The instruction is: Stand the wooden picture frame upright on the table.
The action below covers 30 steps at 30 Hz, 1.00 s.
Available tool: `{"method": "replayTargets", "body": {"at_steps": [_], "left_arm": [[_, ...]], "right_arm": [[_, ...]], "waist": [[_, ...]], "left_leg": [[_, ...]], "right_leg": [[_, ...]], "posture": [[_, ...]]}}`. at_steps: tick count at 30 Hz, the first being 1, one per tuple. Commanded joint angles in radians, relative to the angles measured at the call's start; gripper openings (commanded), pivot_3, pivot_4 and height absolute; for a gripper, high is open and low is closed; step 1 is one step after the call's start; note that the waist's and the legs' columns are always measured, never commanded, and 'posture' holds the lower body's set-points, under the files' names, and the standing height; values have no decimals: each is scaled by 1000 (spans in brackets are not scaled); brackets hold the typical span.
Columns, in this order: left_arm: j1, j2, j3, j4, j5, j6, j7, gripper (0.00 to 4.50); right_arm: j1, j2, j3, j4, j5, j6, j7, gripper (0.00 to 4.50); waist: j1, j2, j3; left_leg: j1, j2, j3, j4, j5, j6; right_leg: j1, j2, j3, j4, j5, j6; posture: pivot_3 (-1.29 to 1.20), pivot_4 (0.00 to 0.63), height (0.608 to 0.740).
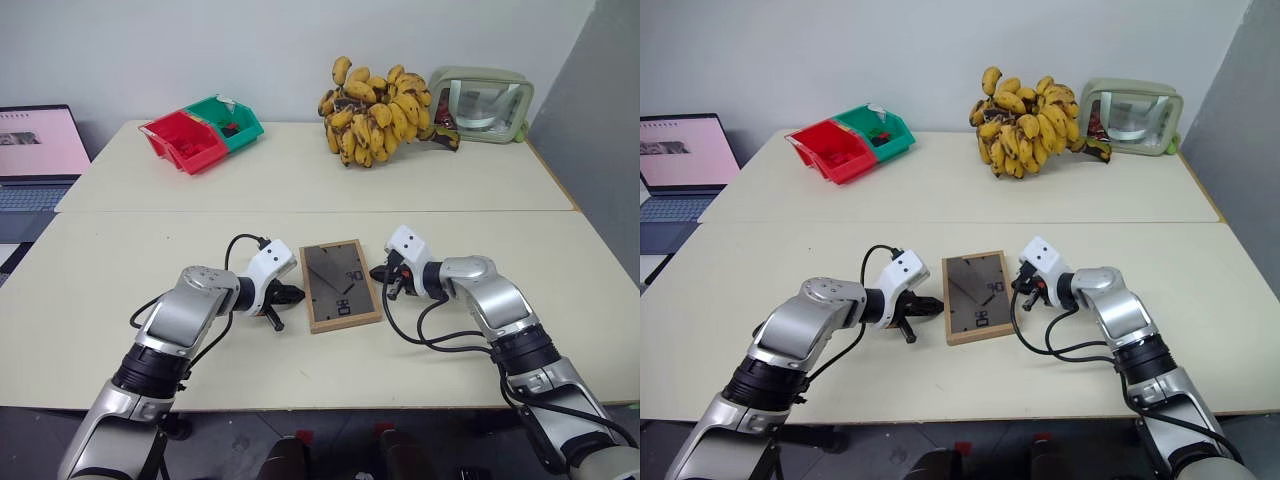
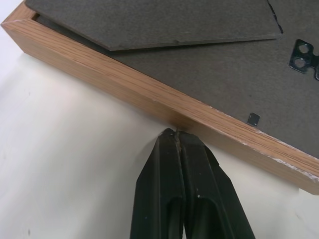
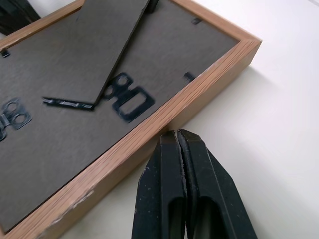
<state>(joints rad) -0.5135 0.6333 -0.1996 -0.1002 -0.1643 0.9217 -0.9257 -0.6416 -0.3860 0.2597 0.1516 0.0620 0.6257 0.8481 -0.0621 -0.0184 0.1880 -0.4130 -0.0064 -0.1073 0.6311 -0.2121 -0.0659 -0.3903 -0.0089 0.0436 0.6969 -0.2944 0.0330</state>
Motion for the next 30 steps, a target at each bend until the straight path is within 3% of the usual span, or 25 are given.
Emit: {"method": "replayTargets", "body": {"at_steps": [1,6,10,14,20,30], "left_arm": [[19,38,38,-73,-33,28,8,10],[56,98,107,-51,-90,15,-29,10],[10,96,314,25,-349,334,-128,652],[-117,74,463,204,-514,668,-124,1414],[-87,22,482,322,-598,693,11,2633],[55,-70,526,278,-727,693,205,4439]], "right_arm": [[20,-9,13,-83,18,16,16,54],[26,-73,8,-30,-35,-82,0,54],[6,-105,-16,33,-31,-170,7,0],[-24,-113,-11,110,-48,-231,11,0],[-50,-82,4,185,-61,-271,2,0],[-24,-42,13,129,-61,-244,2,0]], "waist": [[0,0,0],[1,0,0],[5,0,0],[2,0,0],[0,0,0],[-3,0,0]], "left_leg": [[0,0,0,0,0,0],[0,0,0,0,0,0],[0,0,0,0,0,0],[0,-2,0,0,0,0],[3,0,0,-1,0,0],[5,1,1,-1,0,-1]], "right_leg": [[0,0,0,0,0,0],[0,0,0,0,0,0],[0,0,0,0,0,0],[1,1,-2,0,0,0],[2,0,0,0,0,0],[2,-4,2,1,0,0]], "posture": [[0,150,740],[0,150,740],[0,150,740],[0,150,740],[0,150,740],[0,150,740]]}}
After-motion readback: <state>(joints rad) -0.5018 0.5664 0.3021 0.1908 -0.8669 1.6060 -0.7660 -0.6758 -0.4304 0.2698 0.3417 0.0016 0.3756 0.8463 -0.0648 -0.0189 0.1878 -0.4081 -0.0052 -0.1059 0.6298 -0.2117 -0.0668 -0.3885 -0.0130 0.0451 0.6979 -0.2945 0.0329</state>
